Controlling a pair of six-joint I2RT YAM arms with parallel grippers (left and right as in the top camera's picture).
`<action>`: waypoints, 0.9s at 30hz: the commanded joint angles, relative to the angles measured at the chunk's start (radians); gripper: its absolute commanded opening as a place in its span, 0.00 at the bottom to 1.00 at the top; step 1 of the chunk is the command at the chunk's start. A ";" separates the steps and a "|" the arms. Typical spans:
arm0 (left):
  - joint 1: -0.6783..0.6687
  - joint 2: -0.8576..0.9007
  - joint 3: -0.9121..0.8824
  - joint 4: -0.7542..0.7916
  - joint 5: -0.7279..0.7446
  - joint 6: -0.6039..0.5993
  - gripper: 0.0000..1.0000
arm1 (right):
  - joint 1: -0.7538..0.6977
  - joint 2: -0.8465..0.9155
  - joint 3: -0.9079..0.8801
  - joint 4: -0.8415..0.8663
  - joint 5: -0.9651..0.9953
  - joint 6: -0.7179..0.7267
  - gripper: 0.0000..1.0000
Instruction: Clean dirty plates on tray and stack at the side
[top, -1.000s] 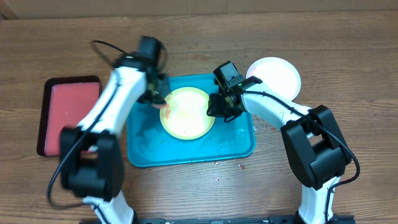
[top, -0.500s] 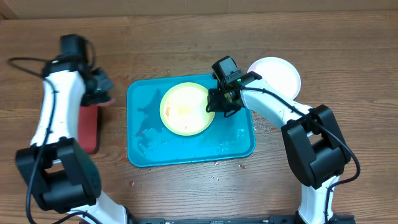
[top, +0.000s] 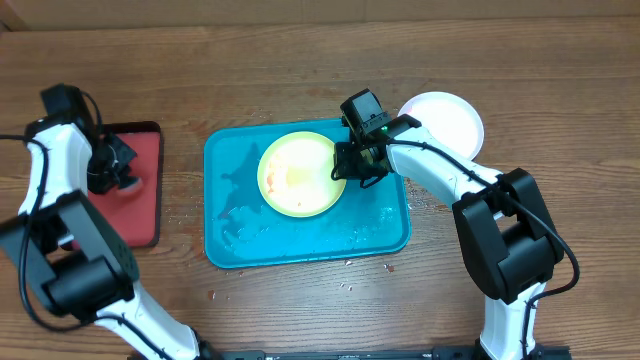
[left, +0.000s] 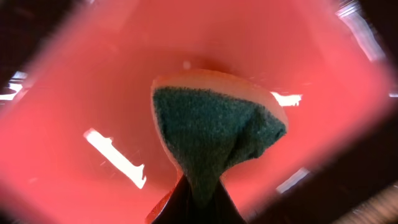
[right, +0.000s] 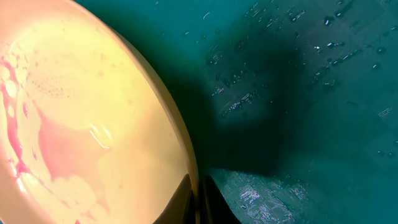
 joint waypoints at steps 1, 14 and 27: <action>-0.001 0.021 0.003 0.008 0.003 -0.010 0.04 | -0.001 0.010 0.031 0.002 0.002 -0.007 0.04; 0.002 -0.091 0.117 -0.059 0.029 -0.010 1.00 | 0.000 -0.010 0.035 -0.002 0.055 -0.081 0.04; 0.000 -0.175 0.140 -0.077 0.116 -0.010 1.00 | 0.196 -0.098 0.198 -0.106 0.735 -0.363 0.04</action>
